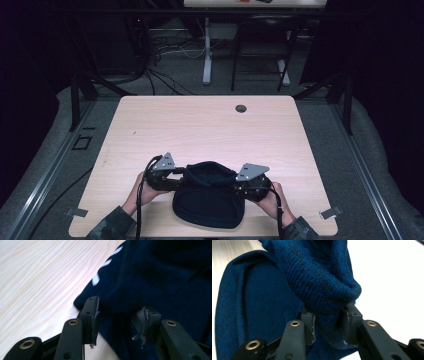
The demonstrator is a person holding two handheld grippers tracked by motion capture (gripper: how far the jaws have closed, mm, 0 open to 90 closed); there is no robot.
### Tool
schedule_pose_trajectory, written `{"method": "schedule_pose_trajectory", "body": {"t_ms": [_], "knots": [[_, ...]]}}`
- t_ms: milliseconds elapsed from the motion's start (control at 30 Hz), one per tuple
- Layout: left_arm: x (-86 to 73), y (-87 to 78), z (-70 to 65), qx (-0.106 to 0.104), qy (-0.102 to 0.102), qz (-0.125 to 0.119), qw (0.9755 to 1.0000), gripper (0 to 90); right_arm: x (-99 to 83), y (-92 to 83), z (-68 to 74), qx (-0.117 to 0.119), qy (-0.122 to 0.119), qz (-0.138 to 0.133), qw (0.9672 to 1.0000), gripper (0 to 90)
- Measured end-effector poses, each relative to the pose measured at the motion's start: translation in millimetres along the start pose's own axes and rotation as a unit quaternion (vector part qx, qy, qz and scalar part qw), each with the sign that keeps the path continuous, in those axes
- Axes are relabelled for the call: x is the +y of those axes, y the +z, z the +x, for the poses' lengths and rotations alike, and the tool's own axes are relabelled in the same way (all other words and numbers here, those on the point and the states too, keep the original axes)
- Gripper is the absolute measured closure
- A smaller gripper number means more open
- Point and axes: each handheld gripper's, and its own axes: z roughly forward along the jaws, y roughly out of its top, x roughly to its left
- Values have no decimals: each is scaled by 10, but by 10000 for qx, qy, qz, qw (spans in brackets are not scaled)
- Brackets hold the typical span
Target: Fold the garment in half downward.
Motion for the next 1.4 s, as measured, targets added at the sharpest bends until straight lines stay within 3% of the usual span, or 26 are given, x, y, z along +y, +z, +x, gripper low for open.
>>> {"method": "schedule_pose_trajectory", "body": {"t_ms": [133,200,300,367,467,533,767,867,967,1100,1167,1233,1333,1400], "knots": [[-74,-68,57,107,-185,11,9998,562,-42,13,20,62,49,69,9999,676],[-80,-106,69,327,-211,33,9992,553,-56,19,39,80,37,86,9999,675],[-52,-155,80,612,-256,-126,9977,547,-64,20,79,26,-21,98,9999,673],[-5,-178,81,649,-295,-235,9972,540,-67,18,105,11,-66,139,9999,665],[79,-161,54,679,-249,-206,9972,505,-79,29,134,34,-75,211,9997,601],[120,-124,25,754,-195,-103,9969,495,-83,36,151,-26,-106,417,9991,540],[188,-87,-27,661,-186,-176,9975,452,-140,-110,152,357,167,400,9984,407],[194,-73,-49,566,-201,-155,9981,431,-163,-221,131,450,323,261,9981,378],[211,-57,-78,486,-180,-175,9985,424,-171,-323,82,563,539,0,9970,353],[233,-22,-141,378,-129,-171,9991,418,-139,-406,-13,614,886,-486,9930,375],[233,7,-176,331,-95,-148,9993,416,-100,-378,-51,403,1018,-460,9929,383],[227,35,-210,355,-63,-98,9993,404,-82,-268,-54,399,1198,-399,9912,385],[192,86,-272,304,-166,21,9994,340,-68,-38,21,419,1217,2,9917,361],[156,124,-325,256,-100,164,9995,301,-78,70,68,412,1211,193,9916,331]]}}
